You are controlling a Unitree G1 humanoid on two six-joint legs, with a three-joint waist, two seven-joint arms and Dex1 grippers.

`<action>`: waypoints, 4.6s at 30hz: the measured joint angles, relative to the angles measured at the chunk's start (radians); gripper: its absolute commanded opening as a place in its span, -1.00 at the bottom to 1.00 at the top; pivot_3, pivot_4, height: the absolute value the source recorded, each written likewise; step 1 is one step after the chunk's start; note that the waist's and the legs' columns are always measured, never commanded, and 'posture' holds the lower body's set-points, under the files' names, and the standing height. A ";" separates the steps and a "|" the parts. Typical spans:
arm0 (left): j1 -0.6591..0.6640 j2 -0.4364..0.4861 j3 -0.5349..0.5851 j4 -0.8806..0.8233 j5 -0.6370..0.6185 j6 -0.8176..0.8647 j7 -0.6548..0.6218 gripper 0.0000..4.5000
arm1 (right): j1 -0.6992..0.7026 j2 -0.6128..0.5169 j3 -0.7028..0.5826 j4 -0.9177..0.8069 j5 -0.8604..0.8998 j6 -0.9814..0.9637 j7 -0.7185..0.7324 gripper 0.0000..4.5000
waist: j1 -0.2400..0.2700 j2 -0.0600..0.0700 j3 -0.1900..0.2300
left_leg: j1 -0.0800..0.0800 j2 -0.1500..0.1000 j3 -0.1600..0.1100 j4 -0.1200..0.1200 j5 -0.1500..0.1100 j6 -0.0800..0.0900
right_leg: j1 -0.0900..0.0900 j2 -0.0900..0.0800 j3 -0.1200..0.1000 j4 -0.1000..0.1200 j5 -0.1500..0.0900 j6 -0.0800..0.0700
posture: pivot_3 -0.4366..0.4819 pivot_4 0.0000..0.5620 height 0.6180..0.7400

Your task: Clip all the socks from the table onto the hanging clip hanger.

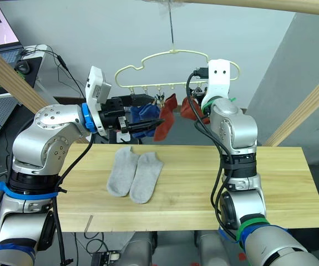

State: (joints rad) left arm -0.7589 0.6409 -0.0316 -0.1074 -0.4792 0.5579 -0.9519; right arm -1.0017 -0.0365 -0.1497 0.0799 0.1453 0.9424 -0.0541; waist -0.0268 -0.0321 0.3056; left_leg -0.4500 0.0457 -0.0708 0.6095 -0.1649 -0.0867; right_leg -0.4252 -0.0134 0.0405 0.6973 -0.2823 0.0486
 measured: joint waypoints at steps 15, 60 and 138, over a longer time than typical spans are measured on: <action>0.000 -0.011 0.000 0.000 0.011 0.000 0.003 0.66 | 0.099 0.003 0.024 -0.216 -0.006 0.133 -0.009 -0.09 | -0.002 0.000 0.000 | 0.000 0.000 0.000 0.000 0.000 0.000 | 0.000 0.000 0.000 0.000 0.000 0.000 | 0.15 -0.02 1.00; 0.130 0.036 -0.060 -0.005 0.089 0.087 0.061 0.81 | 0.044 -0.020 0.031 -0.130 -0.015 0.047 -0.037 -1.00 | -0.005 0.000 0.000 | 0.000 0.000 0.000 -0.001 0.000 0.000 | 0.000 0.000 0.001 0.000 0.000 0.000 | 0.15 -0.01 1.00; -0.150 -0.551 -0.117 0.512 0.252 0.041 0.189 -0.72 | 0.014 0.035 -0.029 -0.241 -0.004 0.233 -0.059 -1.00 | -0.007 0.000 0.000 | 0.000 -0.001 0.000 -0.001 0.001 0.001 | 0.000 0.000 0.000 0.000 0.000 -0.001 | -0.07 -0.04 1.00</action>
State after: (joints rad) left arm -0.9087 0.0903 -0.1490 0.4041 -0.2274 0.5990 -0.7632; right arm -0.9874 -0.0012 -0.1789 -0.1610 0.1410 1.1749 -0.1130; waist -0.0334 -0.0317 0.3052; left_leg -0.4504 0.0450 -0.0707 0.6090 -0.1643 -0.0857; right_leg -0.4256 -0.0135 0.0406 0.6969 -0.2821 0.0480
